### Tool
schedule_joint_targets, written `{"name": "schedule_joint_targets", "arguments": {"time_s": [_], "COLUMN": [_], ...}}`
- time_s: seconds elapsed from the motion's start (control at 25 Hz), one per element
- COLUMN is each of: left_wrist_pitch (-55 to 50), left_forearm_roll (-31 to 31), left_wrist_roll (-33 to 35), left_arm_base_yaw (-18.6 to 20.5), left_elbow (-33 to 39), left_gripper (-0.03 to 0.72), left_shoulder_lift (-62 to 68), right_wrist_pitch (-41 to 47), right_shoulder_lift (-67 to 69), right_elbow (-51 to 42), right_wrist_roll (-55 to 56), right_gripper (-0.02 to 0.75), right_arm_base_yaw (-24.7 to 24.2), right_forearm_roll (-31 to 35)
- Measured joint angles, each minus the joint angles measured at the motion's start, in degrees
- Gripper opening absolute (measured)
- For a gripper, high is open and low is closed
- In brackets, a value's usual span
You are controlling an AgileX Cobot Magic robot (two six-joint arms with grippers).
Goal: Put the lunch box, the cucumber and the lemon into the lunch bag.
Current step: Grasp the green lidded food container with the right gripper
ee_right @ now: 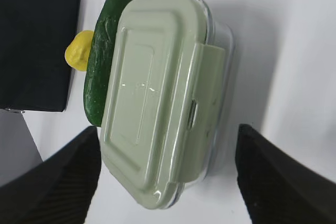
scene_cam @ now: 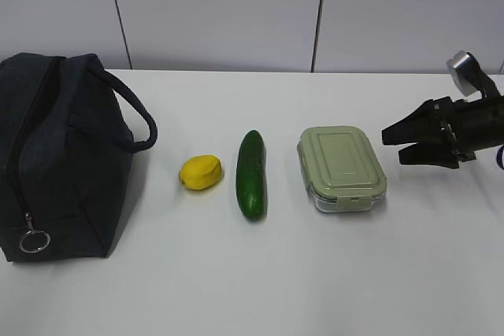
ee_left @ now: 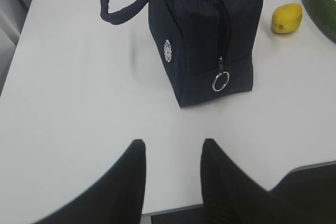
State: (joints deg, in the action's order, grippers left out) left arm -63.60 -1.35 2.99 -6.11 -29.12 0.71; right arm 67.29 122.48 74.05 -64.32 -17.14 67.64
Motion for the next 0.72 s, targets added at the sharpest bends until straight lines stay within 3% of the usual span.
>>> {"name": "schedule_joint_targets", "arguments": {"time_s": [0.24,0.72], "left_wrist_pitch": [0.0,0.0], "left_forearm_roll": [0.0,0.0], "left_wrist_roll": [0.0,0.0], "left_arm_base_yaw": [0.0,0.0], "left_elbow": [0.0,0.0], "left_gripper": [0.239,0.239], "left_shoulder_lift": [0.0,0.0], "right_wrist_pitch": [0.0,0.0], "right_shoulder_lift": [3.44,8.18], "right_elbow": [4.18,6.38], "right_wrist_roll": [0.49,1.03], "right_gripper": [0.601,0.601], "right_arm_base_yaw": [2.68,2.83], "right_forearm_roll": [0.67,0.45]}}
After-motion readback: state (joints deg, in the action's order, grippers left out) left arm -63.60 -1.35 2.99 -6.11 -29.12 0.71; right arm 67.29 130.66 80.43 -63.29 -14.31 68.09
